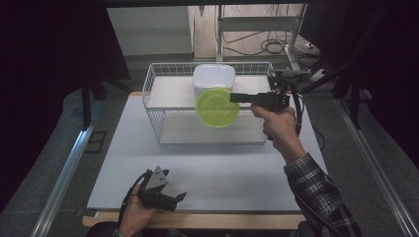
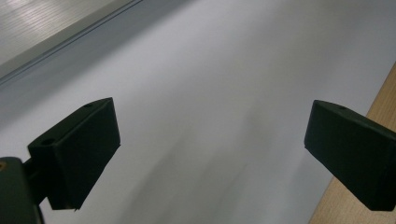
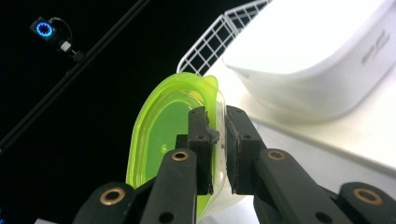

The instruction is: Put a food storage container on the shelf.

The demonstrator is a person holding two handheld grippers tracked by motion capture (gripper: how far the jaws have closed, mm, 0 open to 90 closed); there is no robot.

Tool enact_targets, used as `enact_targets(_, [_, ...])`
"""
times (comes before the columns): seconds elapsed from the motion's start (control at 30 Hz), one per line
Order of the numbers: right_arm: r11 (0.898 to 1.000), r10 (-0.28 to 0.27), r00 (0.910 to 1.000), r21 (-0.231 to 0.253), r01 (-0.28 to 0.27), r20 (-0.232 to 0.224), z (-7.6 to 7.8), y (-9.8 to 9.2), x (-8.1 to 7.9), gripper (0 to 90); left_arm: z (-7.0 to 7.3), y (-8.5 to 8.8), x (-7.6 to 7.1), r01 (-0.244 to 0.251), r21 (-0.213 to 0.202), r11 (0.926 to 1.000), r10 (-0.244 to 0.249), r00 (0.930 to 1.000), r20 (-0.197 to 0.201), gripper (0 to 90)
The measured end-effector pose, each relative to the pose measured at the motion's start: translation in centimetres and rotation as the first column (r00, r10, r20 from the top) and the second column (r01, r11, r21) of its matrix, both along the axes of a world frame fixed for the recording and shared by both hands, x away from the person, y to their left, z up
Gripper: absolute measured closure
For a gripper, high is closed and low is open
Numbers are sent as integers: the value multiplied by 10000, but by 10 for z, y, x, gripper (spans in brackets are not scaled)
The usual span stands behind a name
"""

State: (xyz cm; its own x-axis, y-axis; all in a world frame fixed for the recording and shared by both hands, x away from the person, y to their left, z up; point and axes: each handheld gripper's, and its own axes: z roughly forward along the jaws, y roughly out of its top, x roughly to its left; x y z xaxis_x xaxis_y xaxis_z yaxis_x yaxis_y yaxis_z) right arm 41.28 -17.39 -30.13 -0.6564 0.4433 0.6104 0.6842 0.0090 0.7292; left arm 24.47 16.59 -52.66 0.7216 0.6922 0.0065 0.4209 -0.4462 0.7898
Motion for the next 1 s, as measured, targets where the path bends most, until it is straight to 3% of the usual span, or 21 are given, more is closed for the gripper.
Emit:
enact_targets(0.37, [9982, -532, 9985, 299, 528, 129, 26, 10, 16, 820, 0, 0, 0, 47, 64, 10000, -46, 10000, -27, 32])
enact_targets(0.57, [9914, -1194, 9928, 548, 1186, 123, 37, 13, 29, 820, 0, 0, 0, 56, 57, 10000, -56, 10000, -24, 32])
enact_targets(0.73, [9817, -1825, 9831, 575, 1815, 137, 44, 17, 39, 819, 0, 0, -1, 37, -3, 10000, -37, 10000, -11, 32])
enact_targets(1.0, [9549, -2939, 9558, 419, 2938, -46, 49, 24, 55, 819, 0, 0, -1, 92, 0, 10000, -92, 10000, -32, 32])
